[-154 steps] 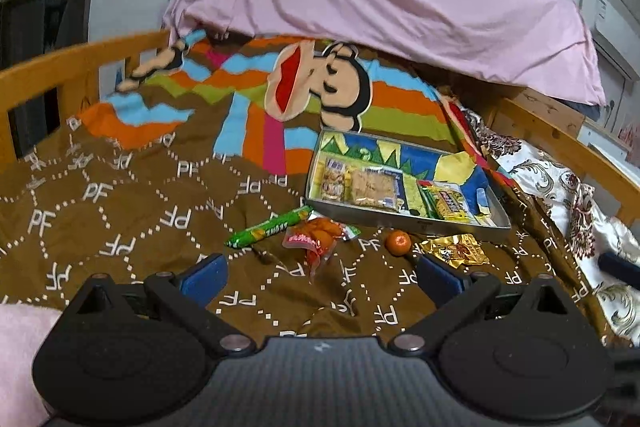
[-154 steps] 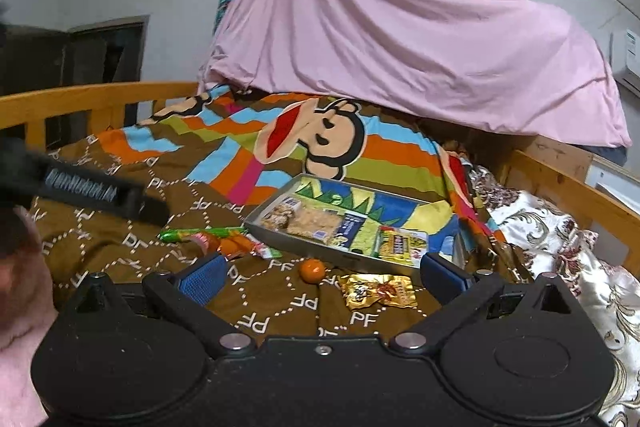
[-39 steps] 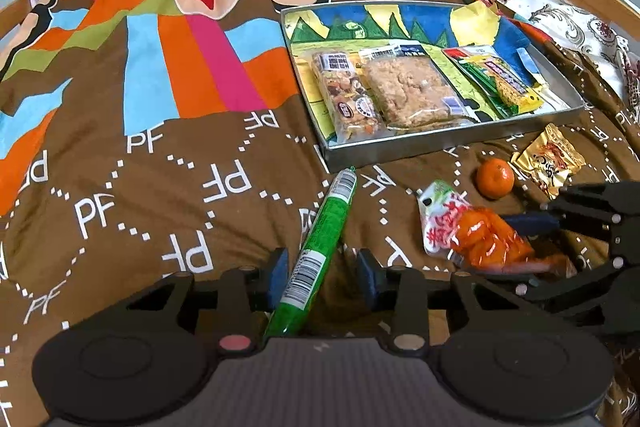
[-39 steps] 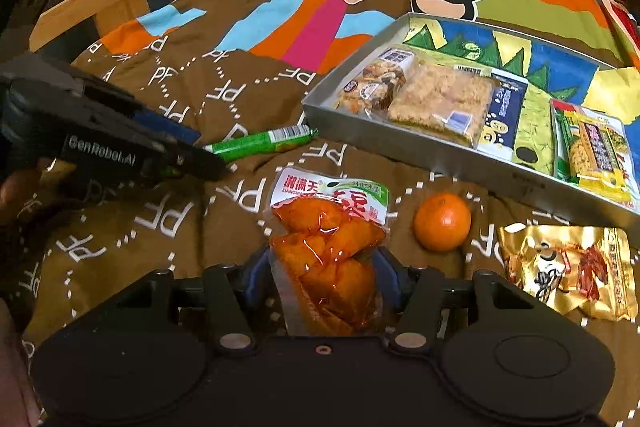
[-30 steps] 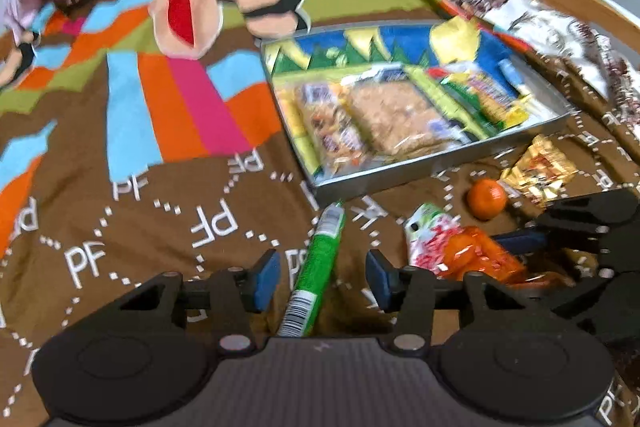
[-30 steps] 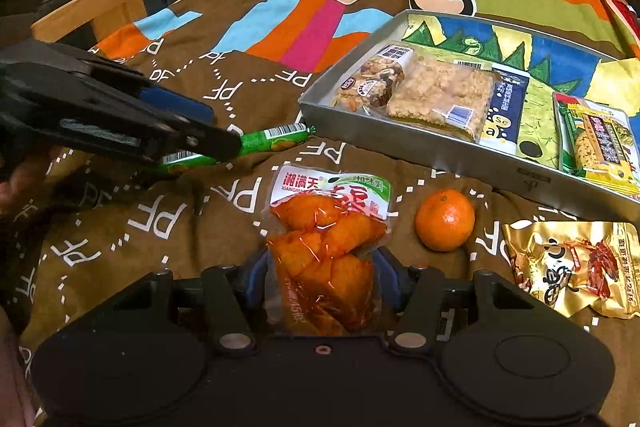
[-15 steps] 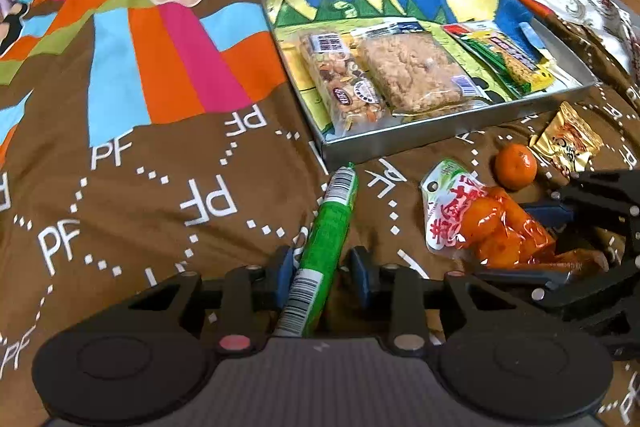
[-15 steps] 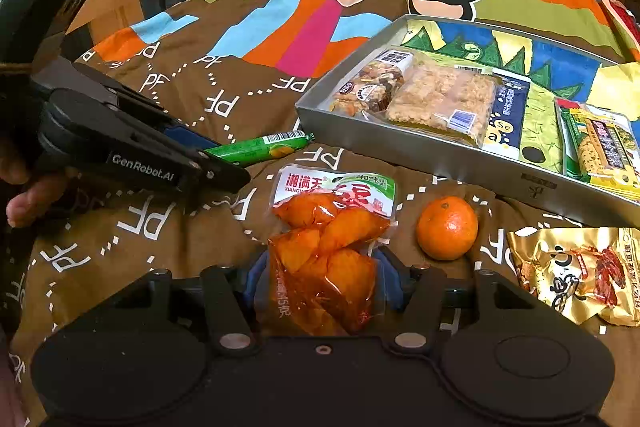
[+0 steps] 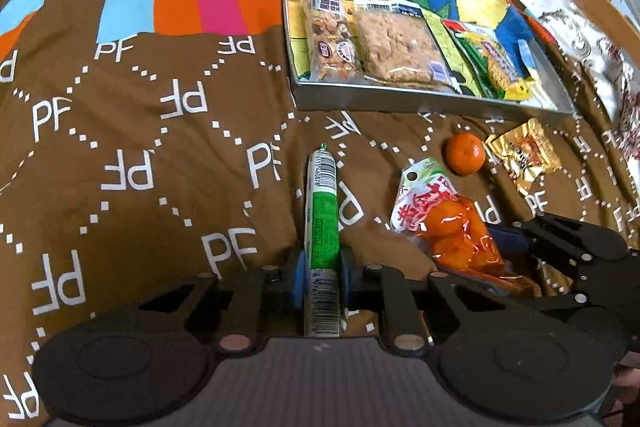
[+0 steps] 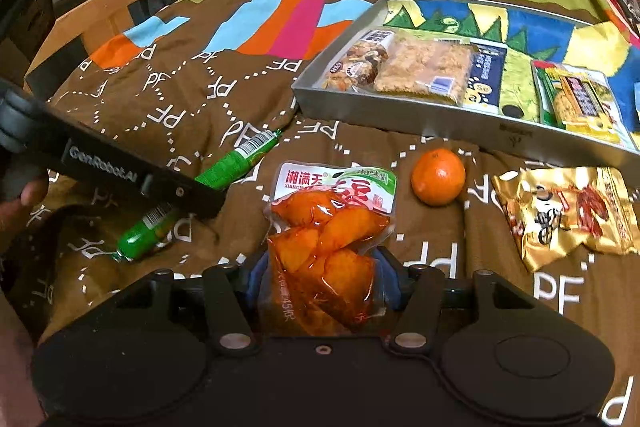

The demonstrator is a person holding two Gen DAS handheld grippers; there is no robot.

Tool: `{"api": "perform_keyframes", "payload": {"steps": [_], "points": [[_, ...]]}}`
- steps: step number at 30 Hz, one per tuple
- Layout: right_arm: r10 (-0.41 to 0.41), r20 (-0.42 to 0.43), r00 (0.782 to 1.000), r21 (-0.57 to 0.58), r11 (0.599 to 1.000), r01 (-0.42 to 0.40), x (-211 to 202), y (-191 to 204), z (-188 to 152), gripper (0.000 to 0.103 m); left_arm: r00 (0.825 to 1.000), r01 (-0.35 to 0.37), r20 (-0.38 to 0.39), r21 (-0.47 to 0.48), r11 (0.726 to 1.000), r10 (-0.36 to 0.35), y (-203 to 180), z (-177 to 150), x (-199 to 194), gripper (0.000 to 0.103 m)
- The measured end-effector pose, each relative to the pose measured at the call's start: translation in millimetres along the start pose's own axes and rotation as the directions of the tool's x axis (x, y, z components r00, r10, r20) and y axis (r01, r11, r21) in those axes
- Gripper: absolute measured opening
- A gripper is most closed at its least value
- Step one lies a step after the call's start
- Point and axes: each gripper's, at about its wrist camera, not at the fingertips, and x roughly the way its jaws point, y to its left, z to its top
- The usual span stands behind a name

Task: Organize snacks
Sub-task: 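Lift the sausage stick with left tool while right tool lifts the candy bag, then carry the sausage stick with left tool into the tray while right tool carries the candy bag there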

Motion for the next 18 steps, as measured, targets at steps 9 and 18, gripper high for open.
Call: {"api": "perform_keyframes", "payload": {"steps": [9,18], "points": [[0.01,0.062,0.998,-0.005,1.0,-0.01,9,-4,-6,0.068,1.0,-0.031,0.002,0.027,0.999,0.031,-9,-1,13,0.02],[-0.138,0.122,0.983,-0.168,0.973,0.158,-7,26,-18,0.054,0.997,-0.027,0.077,0.062,0.998,0.022,-24,-17,-7,0.019]]}}
